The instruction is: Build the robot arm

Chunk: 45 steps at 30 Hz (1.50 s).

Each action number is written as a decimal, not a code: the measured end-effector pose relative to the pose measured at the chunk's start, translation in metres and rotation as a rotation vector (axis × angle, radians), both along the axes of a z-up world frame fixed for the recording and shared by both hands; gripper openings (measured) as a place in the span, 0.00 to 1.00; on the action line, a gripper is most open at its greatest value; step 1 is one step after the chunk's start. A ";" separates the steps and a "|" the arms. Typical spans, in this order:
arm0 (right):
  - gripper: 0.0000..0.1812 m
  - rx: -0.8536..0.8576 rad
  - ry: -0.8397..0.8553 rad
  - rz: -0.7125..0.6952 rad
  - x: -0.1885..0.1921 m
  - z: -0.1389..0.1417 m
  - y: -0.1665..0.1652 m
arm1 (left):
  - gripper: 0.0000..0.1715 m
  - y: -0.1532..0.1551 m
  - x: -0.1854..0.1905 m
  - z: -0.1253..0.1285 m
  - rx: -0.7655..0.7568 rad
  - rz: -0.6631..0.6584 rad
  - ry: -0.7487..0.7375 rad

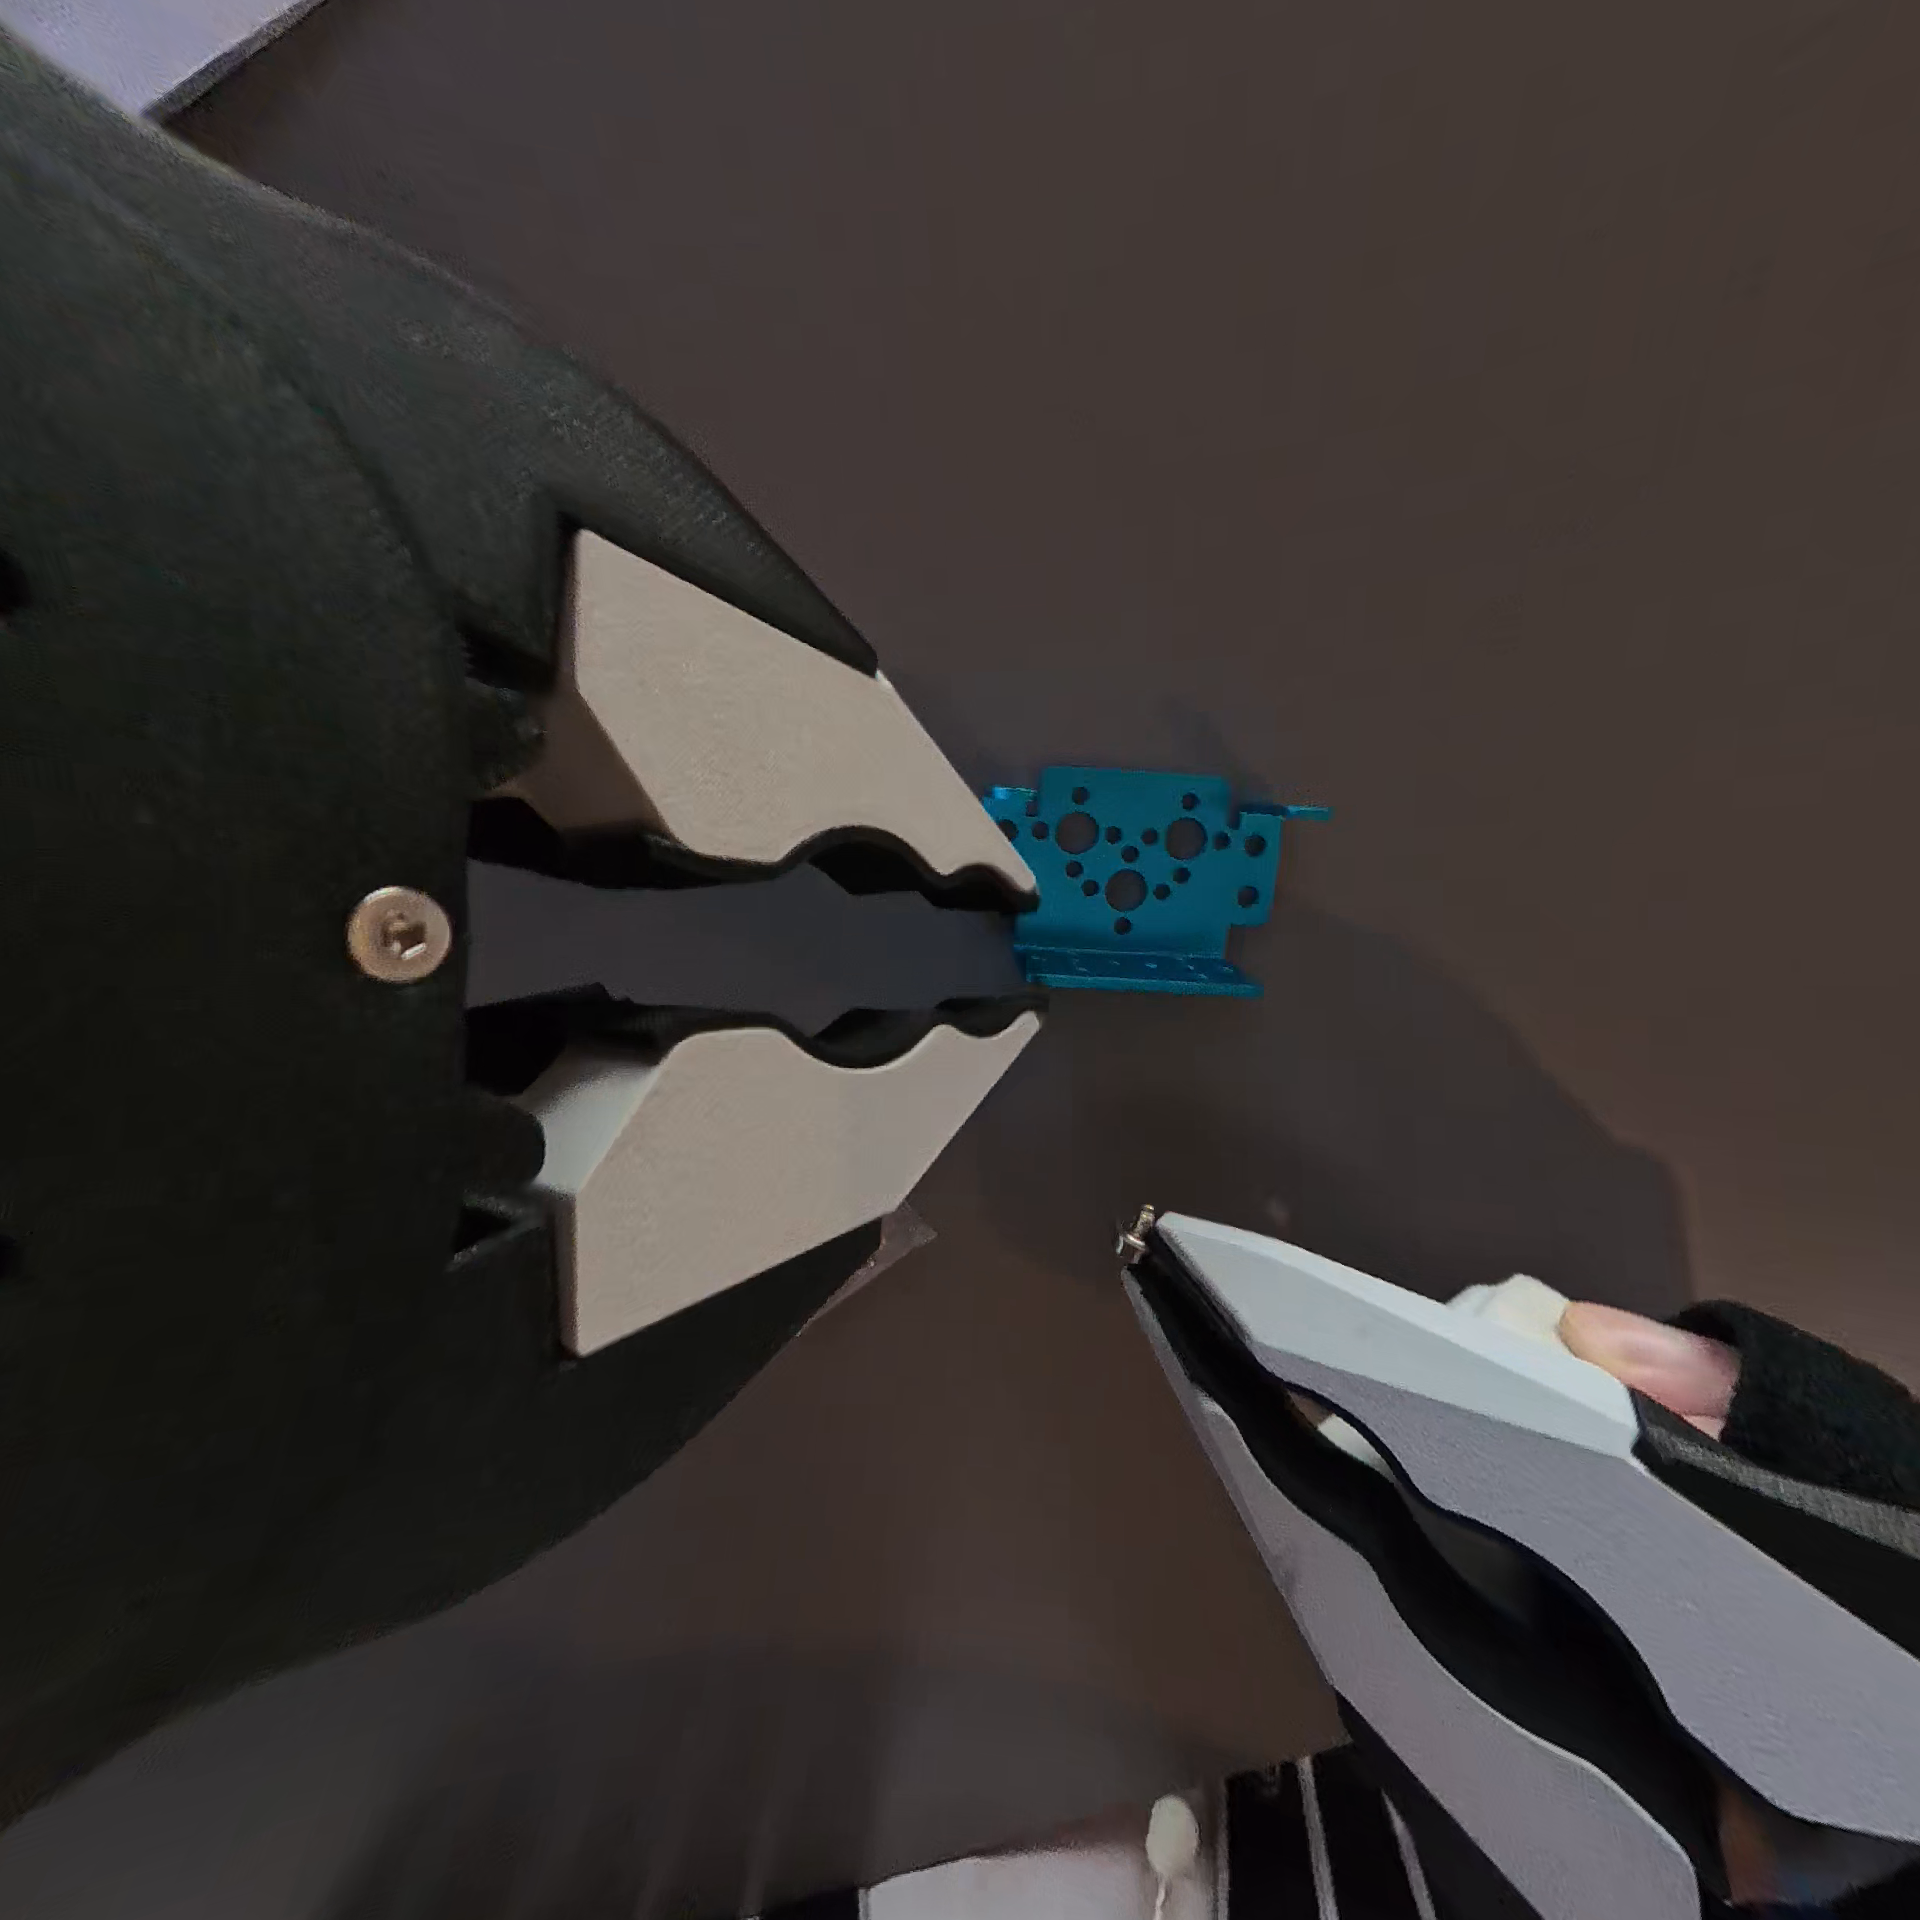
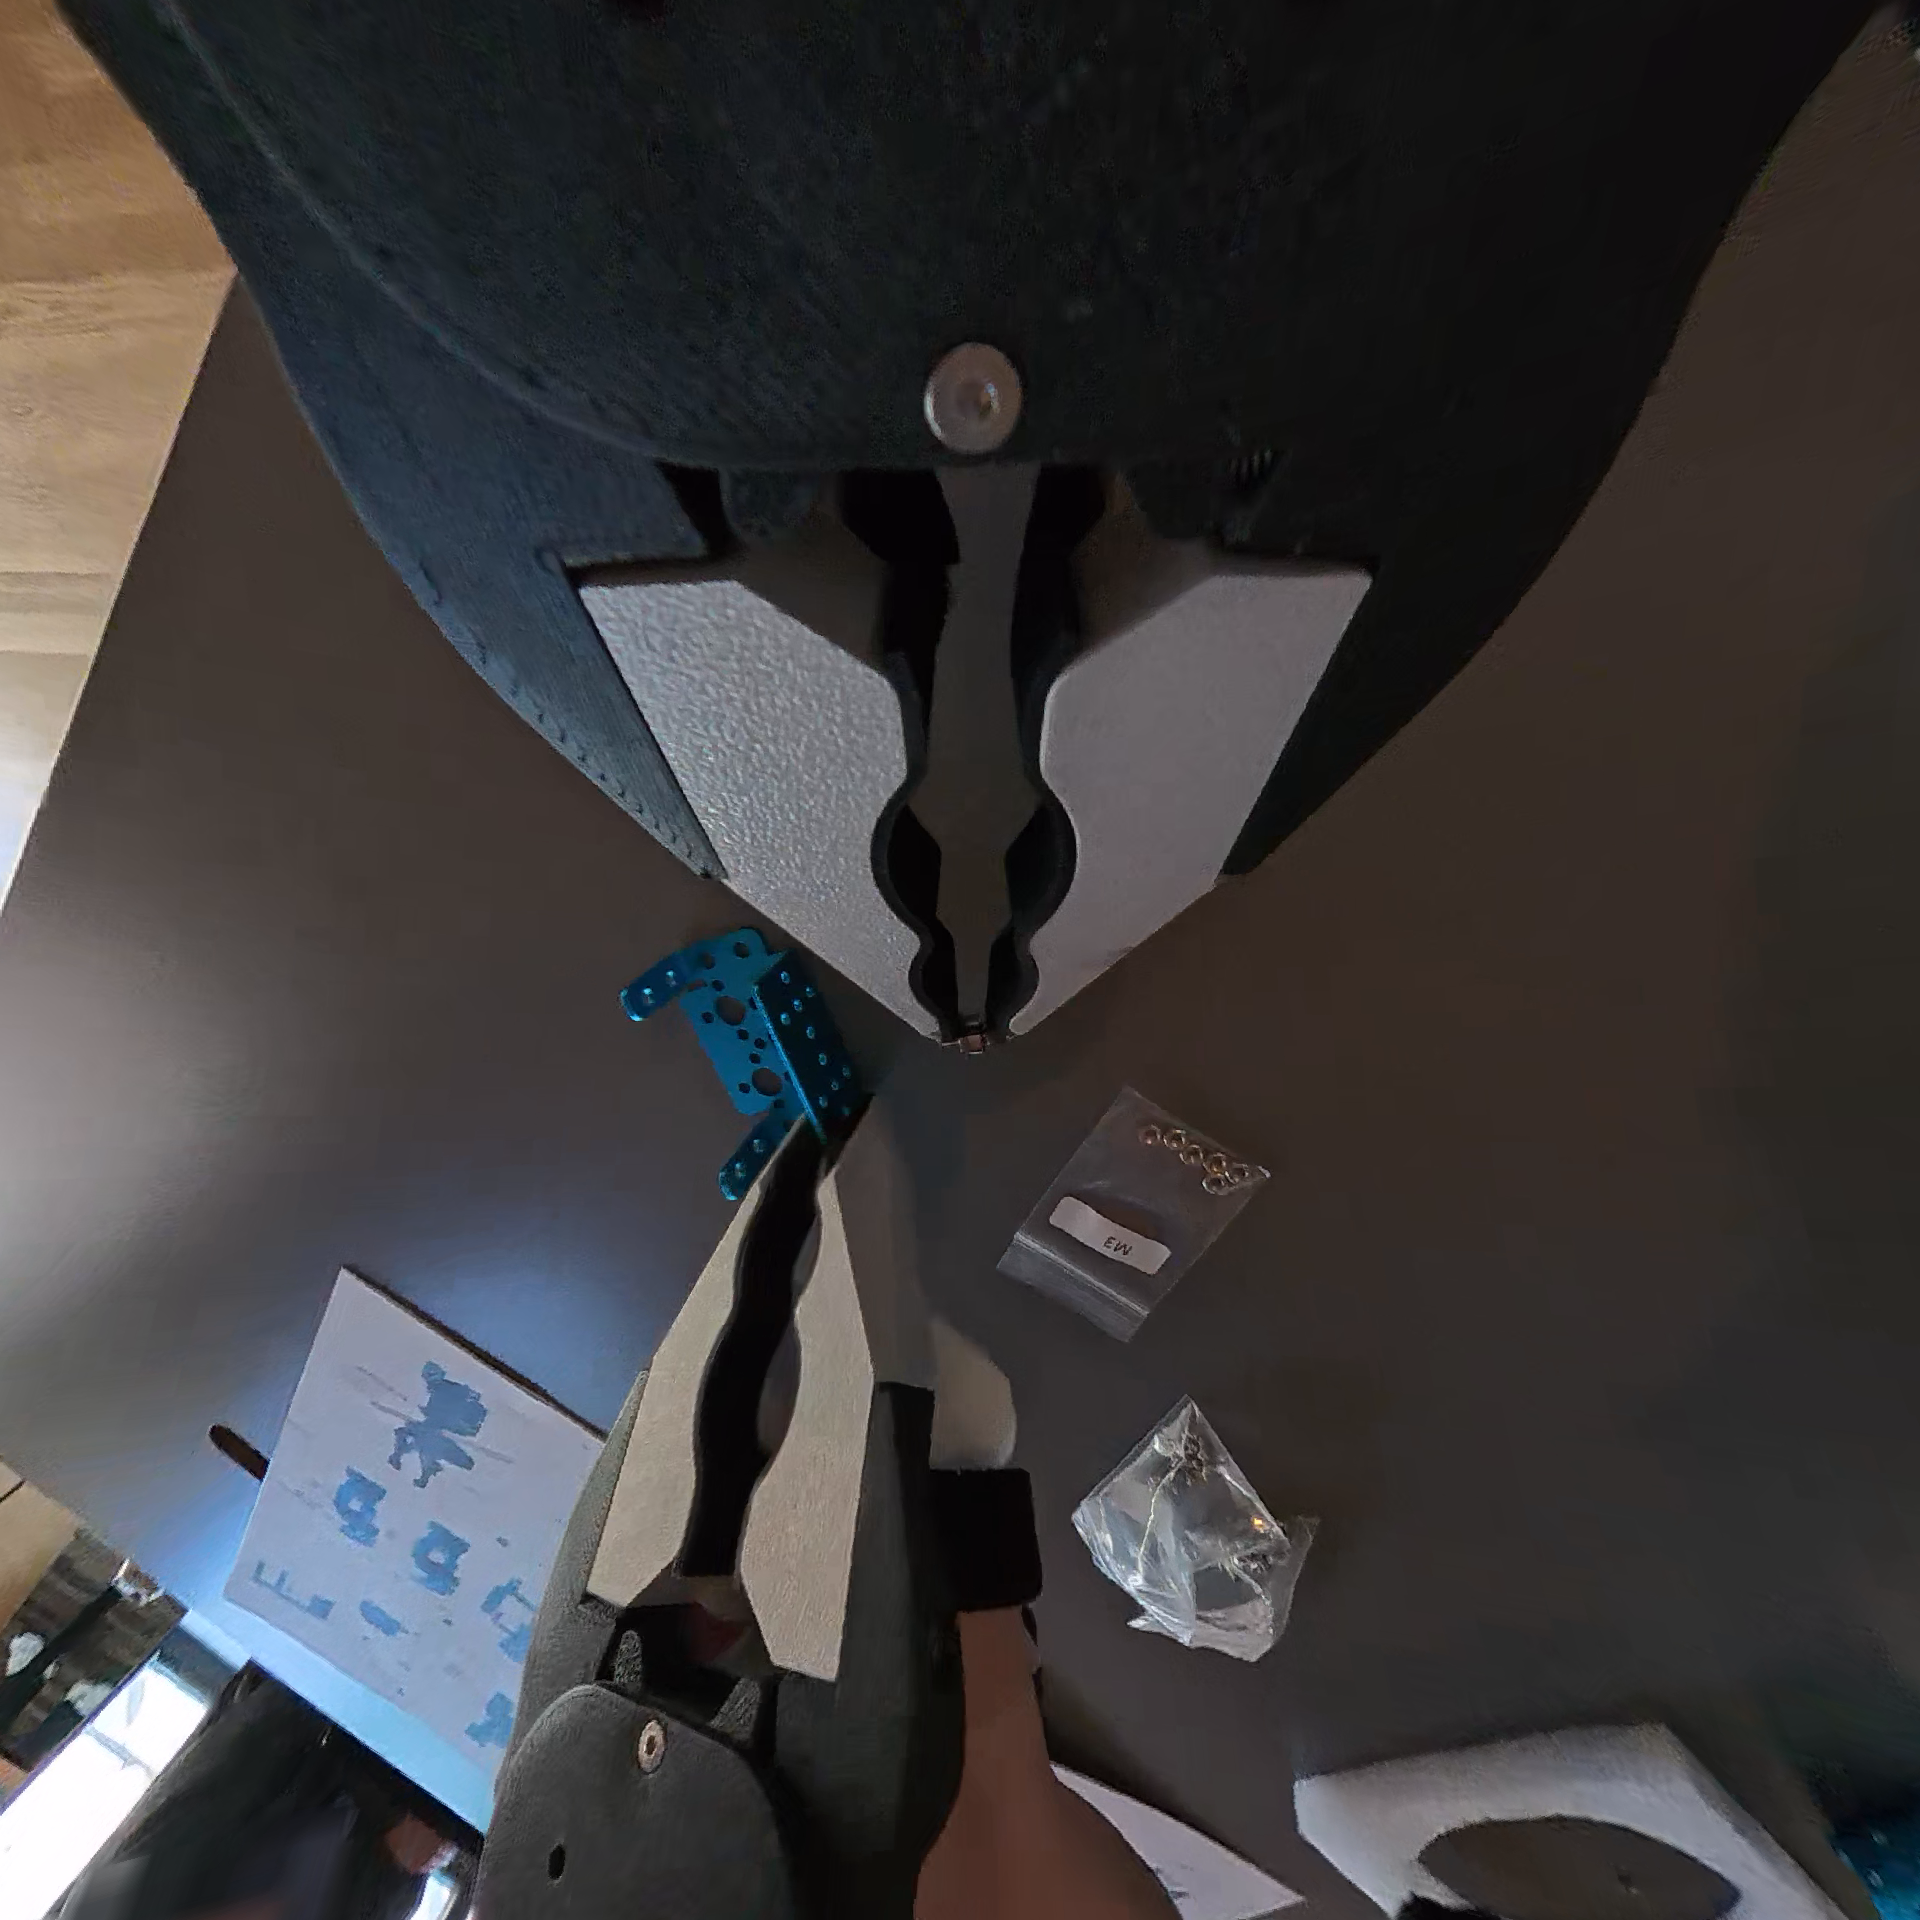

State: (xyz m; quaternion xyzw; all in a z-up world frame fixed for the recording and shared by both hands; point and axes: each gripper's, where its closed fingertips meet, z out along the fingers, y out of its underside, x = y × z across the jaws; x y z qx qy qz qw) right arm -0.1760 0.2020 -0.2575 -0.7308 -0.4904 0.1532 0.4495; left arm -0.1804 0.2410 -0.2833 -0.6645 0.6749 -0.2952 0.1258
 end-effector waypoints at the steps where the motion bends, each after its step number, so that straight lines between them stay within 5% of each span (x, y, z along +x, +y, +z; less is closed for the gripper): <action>1: 0.03 0.022 -0.006 0.013 -0.001 -0.001 0.001 | 0.11 0.001 -0.002 -0.001 -0.005 0.017 -0.004; 23: 0.03 0.274 -0.186 0.107 -0.006 -0.020 0.025 | 0.02 -0.001 0.004 0.000 0.087 -0.005 -0.075; 32: 0.03 0.294 -0.209 0.107 -0.007 -0.021 0.028 | 0.12 -0.009 0.003 0.006 -0.005 -0.022 -0.117; 45: 0.02 0.301 -0.215 0.087 -0.007 -0.021 0.033 | 0.06 -0.007 0.006 -0.001 0.186 -0.093 -0.110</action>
